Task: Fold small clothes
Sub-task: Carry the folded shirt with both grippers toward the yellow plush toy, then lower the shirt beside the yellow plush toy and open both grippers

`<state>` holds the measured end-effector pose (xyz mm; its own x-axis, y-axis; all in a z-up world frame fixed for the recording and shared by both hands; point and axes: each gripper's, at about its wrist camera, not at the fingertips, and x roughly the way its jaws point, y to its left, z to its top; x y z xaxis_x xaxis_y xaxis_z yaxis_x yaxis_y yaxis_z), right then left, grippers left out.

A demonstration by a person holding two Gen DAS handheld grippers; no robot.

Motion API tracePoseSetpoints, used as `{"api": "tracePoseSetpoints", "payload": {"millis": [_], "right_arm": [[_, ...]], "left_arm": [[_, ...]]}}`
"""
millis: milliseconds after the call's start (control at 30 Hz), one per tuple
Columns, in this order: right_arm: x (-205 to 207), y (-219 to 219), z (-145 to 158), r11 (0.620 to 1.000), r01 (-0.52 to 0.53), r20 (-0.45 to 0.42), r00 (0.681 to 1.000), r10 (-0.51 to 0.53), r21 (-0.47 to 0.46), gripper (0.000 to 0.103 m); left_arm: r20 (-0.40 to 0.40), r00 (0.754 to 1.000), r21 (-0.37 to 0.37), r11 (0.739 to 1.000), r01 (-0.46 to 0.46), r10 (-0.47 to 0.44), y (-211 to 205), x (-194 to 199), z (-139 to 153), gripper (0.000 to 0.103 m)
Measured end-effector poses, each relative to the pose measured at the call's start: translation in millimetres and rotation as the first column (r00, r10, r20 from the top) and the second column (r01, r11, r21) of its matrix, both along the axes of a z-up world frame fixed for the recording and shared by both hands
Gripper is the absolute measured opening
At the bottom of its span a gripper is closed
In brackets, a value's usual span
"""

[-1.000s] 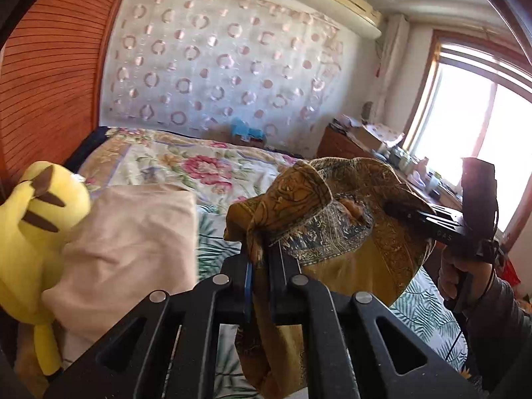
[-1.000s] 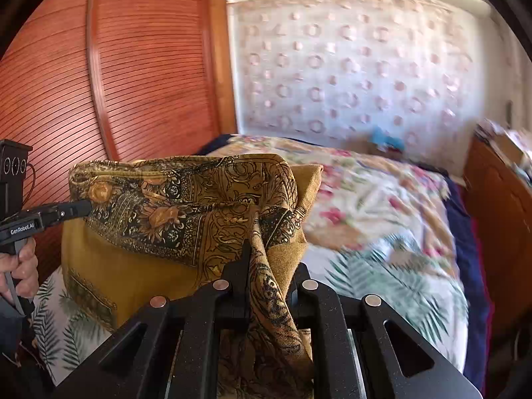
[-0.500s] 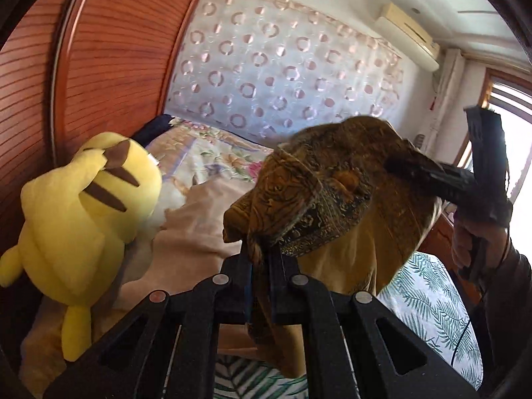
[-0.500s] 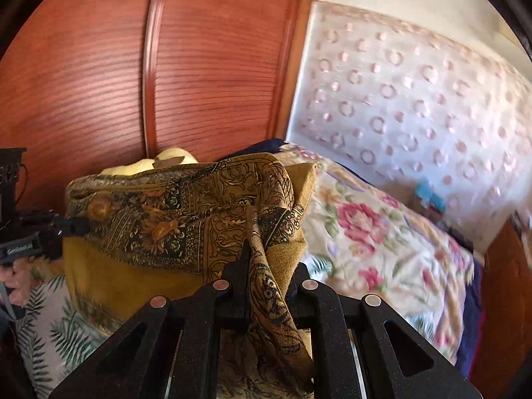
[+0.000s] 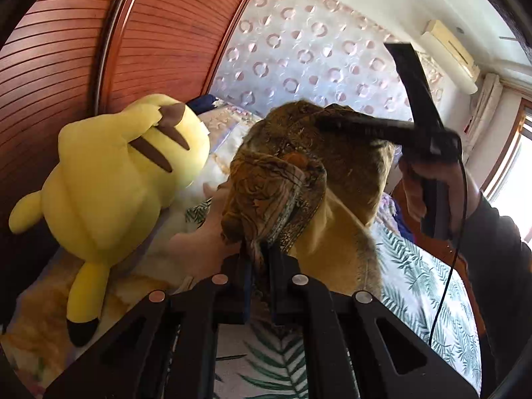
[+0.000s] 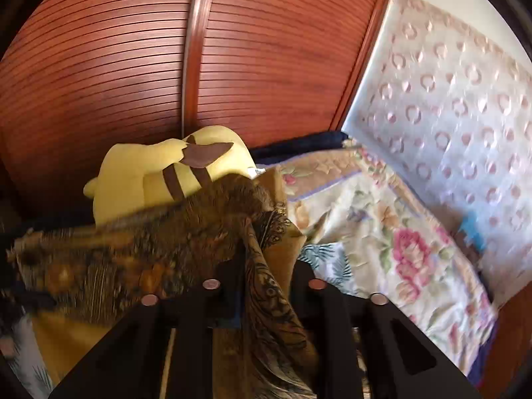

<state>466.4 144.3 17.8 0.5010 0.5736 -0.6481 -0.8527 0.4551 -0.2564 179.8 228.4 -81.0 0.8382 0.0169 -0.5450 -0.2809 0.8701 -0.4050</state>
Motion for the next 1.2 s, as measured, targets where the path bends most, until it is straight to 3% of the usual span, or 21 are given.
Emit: {"api": "tracePoseSetpoints", "payload": {"millis": [33,67,100,300,533,633,767,800,1000,1033,1067,1100,1200], "right_arm": [[8,5,1,1.000,0.027,-0.017,1.000,-0.027,0.013,0.042],[17,5,4,0.999,0.046,-0.036,0.998,-0.045,0.024,0.057],[22,4,7,0.997,0.063,-0.043,0.997,-0.061,0.037,0.059],[19,-27,19,0.985,0.117,-0.016,0.993,-0.116,0.126,0.061],[28,-35,-44,0.983,0.168,-0.155,0.976,-0.155,0.077,0.061],[42,-26,-70,0.970,0.213,-0.190,0.964,-0.188,0.119,0.063],[40,-29,-71,0.953,0.250,-0.192,0.957,-0.216,0.173,0.066],[38,-28,-69,0.953,0.254,-0.181,0.958,-0.223,0.165,0.066],[-8,-57,-60,0.952,0.257,-0.173,0.958,-0.228,0.167,0.066],[-17,-63,-57,0.950,0.258,-0.168,0.959,-0.229,0.175,0.066],[-26,-71,-53,0.949,0.257,-0.164,0.960,-0.228,0.182,0.066],[-36,-76,-51,0.948,0.257,-0.159,0.960,-0.229,0.186,0.066],[-66,-97,-42,0.943,0.263,-0.157,0.959,-0.234,0.201,0.066]], "left_arm": [[-0.006,1.000,0.003,1.000,0.000,0.000,0,-1,-1,0.008],[-0.010,1.000,0.005,1.000,0.001,-0.001,0,-1,-2,0.008],[-0.014,1.000,0.006,1.000,0.003,-0.003,0,-1,-3,0.008],[-0.028,1.000,0.001,1.000,-0.003,0.003,-2,-4,-4,0.008],[-0.049,0.999,0.033,0.999,-0.009,0.011,-6,-5,-3,0.010],[-0.078,0.997,0.054,0.998,-0.025,0.029,-1,-5,-3,0.020],[-0.099,0.993,0.119,0.992,-0.047,0.059,4,-9,3,0.044],[-0.101,0.993,0.133,0.990,-0.052,0.066,6,-12,5,0.044],[-0.094,0.993,0.217,0.975,-0.051,0.073,3,-26,21,0.053],[-0.090,0.994,0.234,0.971,-0.045,0.068,0,-29,25,0.057],[-0.083,0.995,0.242,0.969,-0.041,0.063,-2,-30,28,0.072],[-0.067,0.996,0.249,0.968,-0.035,0.053,-6,-34,32,0.078],[-0.035,0.999,0.276,0.961,-0.031,0.042,-17,-43,45,0.082]]}}
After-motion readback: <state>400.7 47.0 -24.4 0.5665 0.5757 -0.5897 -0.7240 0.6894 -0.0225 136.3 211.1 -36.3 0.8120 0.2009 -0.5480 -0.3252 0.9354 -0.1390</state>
